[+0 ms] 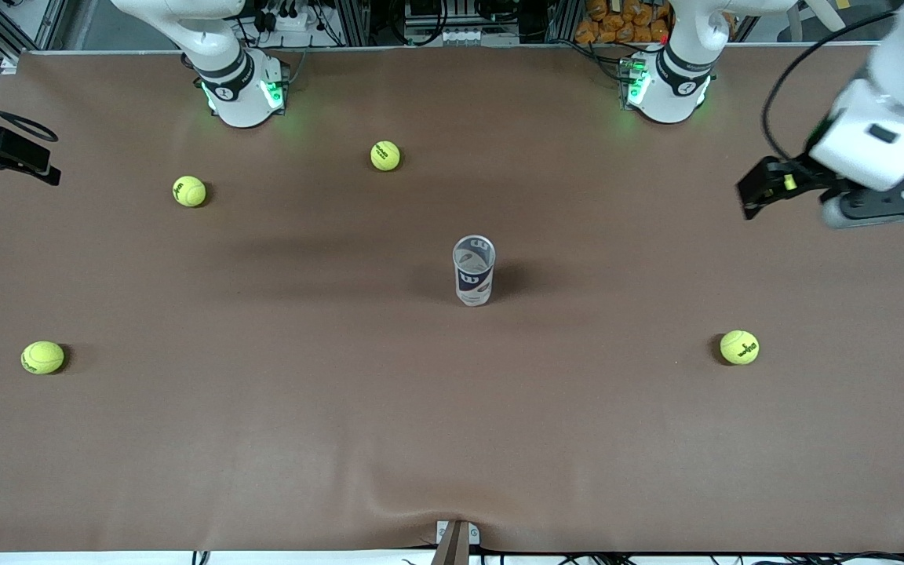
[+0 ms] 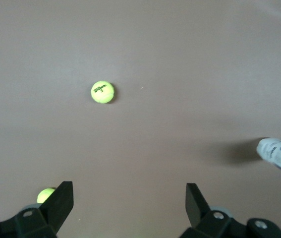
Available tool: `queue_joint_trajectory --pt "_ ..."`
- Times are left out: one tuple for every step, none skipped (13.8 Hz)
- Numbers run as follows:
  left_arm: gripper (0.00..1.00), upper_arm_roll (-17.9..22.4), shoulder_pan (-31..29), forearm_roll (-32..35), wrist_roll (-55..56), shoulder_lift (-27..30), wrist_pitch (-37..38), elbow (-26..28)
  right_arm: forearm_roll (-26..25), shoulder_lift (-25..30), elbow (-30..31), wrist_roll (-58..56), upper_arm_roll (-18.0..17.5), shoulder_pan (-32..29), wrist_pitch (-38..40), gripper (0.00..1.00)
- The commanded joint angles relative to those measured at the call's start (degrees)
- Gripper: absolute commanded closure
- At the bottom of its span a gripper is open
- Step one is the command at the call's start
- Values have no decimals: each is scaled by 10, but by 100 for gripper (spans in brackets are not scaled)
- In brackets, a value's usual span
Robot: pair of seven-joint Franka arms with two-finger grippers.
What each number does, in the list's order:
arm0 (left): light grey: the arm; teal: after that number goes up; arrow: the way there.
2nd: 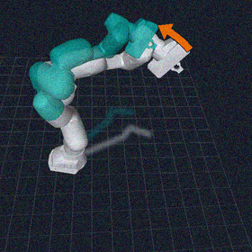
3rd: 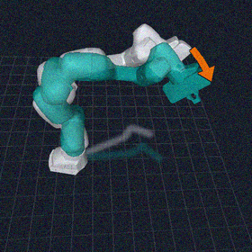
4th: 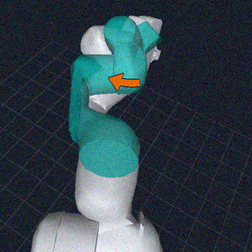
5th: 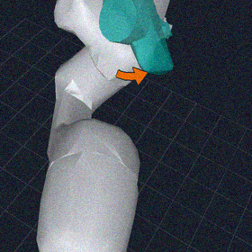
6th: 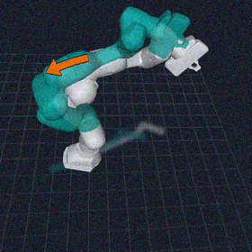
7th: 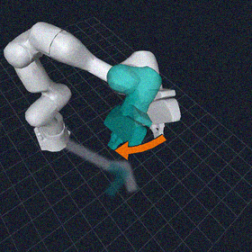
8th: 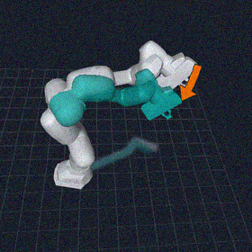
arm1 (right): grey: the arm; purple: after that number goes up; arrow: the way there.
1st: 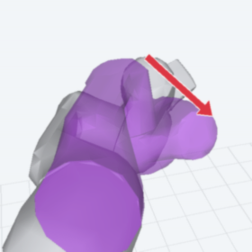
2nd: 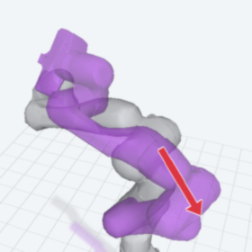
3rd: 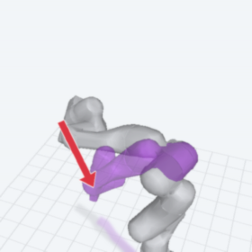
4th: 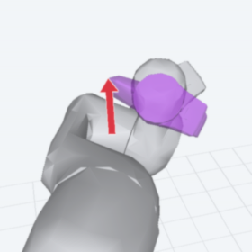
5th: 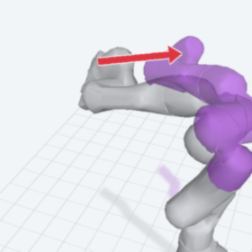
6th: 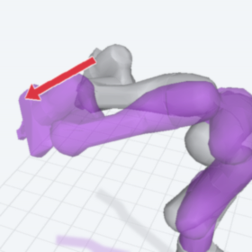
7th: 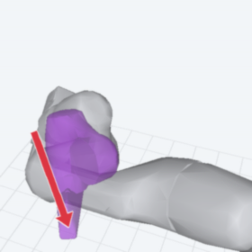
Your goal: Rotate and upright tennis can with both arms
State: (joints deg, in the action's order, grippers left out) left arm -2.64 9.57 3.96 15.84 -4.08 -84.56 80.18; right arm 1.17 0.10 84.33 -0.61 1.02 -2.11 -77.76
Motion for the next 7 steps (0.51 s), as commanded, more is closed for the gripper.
queue_joint_trajectory --pt "0 -7 -32 -11 -25 61 -21 78 8 -6 -13 1 0 1 5 0" --pt "0 -5 -37 -13 -26 78 -23 101 8 -6 -13 1 0 1 5 0" --pt "0 -4 -52 -32 -33 93 -26 122 8 -7 -13 1 1 1 5 0" --pt "0 -5 -74 -53 -47 104 -31 136 8 -7 -13 1 0 1 5 0" --pt "0 -5 -79 -55 -60 109 -32 141 8 -7 -13 1 0 1 5 0" --pt "0 -4 -80 -56 -68 113 -32 143 8 -6 -13 1 0 1 5 0" --pt "0 -4 -80 -55 -68 116 -32 144 7 -7 -14 1 1 0 5 0"
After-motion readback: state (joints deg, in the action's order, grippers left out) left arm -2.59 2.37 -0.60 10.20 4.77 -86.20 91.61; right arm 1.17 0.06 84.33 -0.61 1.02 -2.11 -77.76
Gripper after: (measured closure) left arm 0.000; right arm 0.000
